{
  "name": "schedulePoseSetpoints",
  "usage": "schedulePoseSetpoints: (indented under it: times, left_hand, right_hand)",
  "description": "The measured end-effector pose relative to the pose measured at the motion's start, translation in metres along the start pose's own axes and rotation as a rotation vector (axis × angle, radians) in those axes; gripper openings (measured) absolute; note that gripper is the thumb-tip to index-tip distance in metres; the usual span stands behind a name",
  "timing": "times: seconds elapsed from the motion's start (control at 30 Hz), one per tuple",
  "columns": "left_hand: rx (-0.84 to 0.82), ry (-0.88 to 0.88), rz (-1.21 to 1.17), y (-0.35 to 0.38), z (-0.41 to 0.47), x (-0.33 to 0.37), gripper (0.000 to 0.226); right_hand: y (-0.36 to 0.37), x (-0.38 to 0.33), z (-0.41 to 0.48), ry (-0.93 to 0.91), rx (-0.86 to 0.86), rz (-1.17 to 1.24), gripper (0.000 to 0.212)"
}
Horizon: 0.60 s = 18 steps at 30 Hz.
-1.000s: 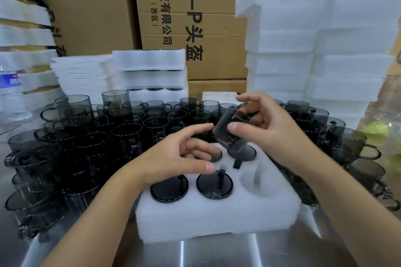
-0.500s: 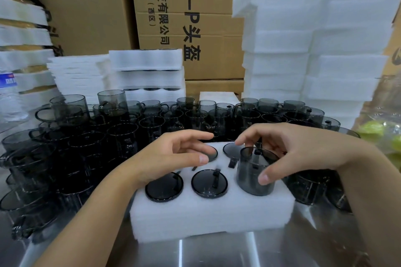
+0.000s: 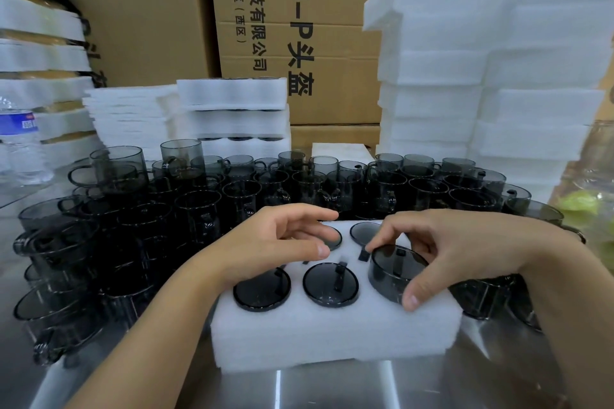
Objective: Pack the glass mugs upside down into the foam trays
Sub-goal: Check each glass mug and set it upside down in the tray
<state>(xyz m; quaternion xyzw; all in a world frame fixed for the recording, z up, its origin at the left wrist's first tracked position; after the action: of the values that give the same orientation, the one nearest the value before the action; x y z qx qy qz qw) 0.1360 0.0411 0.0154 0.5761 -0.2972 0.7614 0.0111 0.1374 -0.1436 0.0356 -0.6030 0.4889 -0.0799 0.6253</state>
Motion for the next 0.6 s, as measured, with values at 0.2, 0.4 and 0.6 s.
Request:
schedulePoseSetpoints:
  times: [0.2,0.4,0.6]
  left_hand:
    - [-0.002,-0.005,0.025,0.0,0.0001,-0.0002,0.046]
    - [-0.002,0.004,0.014,0.0005,-0.0002,0.0001,0.054]
    - [-0.001,0.004,0.009,0.0013,-0.0002,0.0007,0.053]
  right_hand:
    - [0.002,-0.0028,0.0019,0.002,0.01,-0.05,0.06]
    - [0.0043,0.0007,0.0032,0.059,-0.007,-0.086,0.066]
    - [0.007,-0.0042,0.0019,0.061,0.001,-0.108,0.063]
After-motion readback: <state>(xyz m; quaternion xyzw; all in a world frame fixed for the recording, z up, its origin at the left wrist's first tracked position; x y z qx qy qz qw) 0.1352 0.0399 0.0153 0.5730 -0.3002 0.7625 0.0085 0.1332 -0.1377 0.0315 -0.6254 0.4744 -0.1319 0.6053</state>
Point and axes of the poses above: each hand's wrist, its own z-axis towards the middle knuckle, its own y-axis out of the palm, x = y × z, the point moved 7 cm from there along z, towards the middle knuckle, and after that the axes turned 3 degrees about -x, right-handed, at the moved point
